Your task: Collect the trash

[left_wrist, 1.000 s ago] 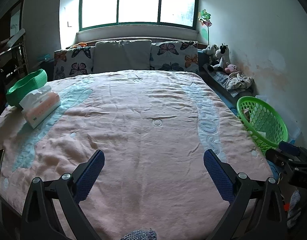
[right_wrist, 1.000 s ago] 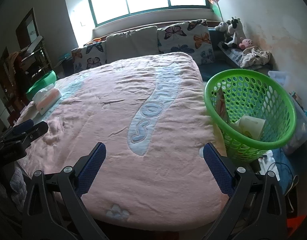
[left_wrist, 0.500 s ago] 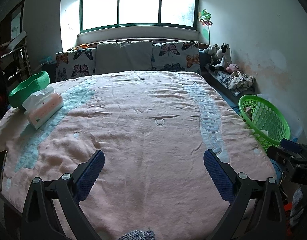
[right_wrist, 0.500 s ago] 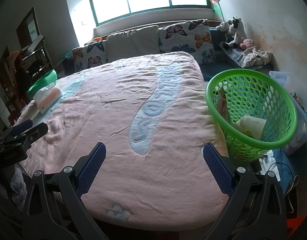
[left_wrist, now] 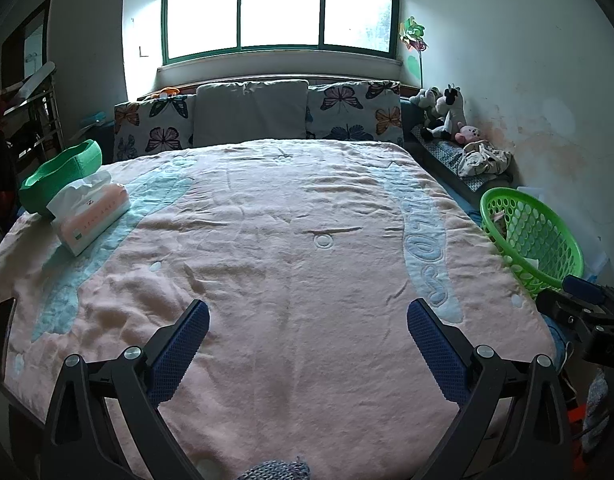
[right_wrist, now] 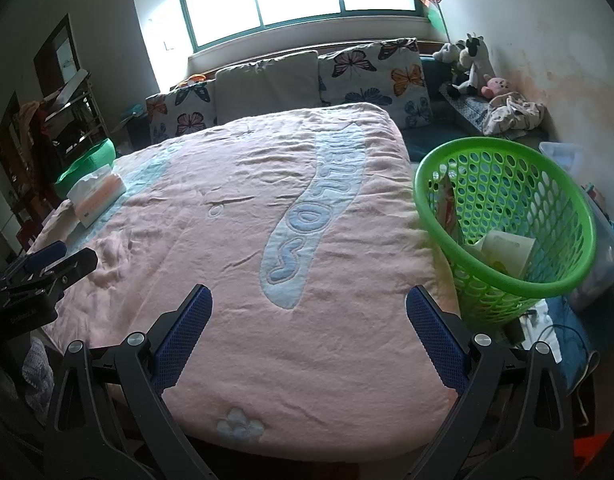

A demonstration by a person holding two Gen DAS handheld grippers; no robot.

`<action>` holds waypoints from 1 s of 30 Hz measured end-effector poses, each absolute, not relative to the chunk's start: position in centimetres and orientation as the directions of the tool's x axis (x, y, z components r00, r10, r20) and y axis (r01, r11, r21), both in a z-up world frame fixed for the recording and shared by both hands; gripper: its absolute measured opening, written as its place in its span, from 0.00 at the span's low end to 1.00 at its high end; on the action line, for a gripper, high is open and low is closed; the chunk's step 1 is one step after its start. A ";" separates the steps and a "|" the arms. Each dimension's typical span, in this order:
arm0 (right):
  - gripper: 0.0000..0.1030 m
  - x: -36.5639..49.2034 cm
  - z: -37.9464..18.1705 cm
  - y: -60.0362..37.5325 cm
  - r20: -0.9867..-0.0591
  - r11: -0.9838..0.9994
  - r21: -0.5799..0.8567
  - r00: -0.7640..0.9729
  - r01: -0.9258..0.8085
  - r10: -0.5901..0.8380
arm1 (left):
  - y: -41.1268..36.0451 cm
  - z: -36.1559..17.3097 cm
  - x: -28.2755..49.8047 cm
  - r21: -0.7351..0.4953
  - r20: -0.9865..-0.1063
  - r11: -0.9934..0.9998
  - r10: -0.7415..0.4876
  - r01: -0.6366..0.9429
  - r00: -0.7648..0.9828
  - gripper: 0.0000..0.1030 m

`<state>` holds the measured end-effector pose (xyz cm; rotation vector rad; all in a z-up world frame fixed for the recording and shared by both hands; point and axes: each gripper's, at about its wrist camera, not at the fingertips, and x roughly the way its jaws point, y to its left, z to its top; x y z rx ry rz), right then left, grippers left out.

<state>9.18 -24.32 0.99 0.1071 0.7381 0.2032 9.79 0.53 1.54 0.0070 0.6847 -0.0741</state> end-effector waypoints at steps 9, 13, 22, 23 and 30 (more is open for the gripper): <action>0.94 9.2 0.9 -24.2 -0.656 0.975 0.170 0.721 -0.146 0.222 | 0.7 1.5 9.7 -0.018 -0.632 0.997 -0.066 0.071 0.772 0.93; 0.94 9.2 0.9 -24.2 -0.656 0.975 0.169 0.721 -0.147 0.222 | 0.7 1.5 9.7 -0.018 -0.633 0.997 -0.066 0.070 0.772 0.93; 0.94 9.3 0.9 -24.2 -0.657 0.975 0.169 0.721 -0.147 0.222 | 0.7 1.5 9.7 -0.018 -0.632 0.997 -0.065 0.070 0.772 0.93; 0.94 9.3 0.9 -24.2 -0.657 0.975 0.169 0.721 -0.146 0.222 | 0.7 1.5 9.7 -0.017 -0.632 0.997 -0.065 0.070 0.772 0.93; 0.94 9.2 0.9 -24.2 -0.657 0.975 0.169 0.720 -0.146 0.222 | 0.8 1.5 9.7 -0.017 -0.633 0.997 -0.065 0.070 0.771 0.93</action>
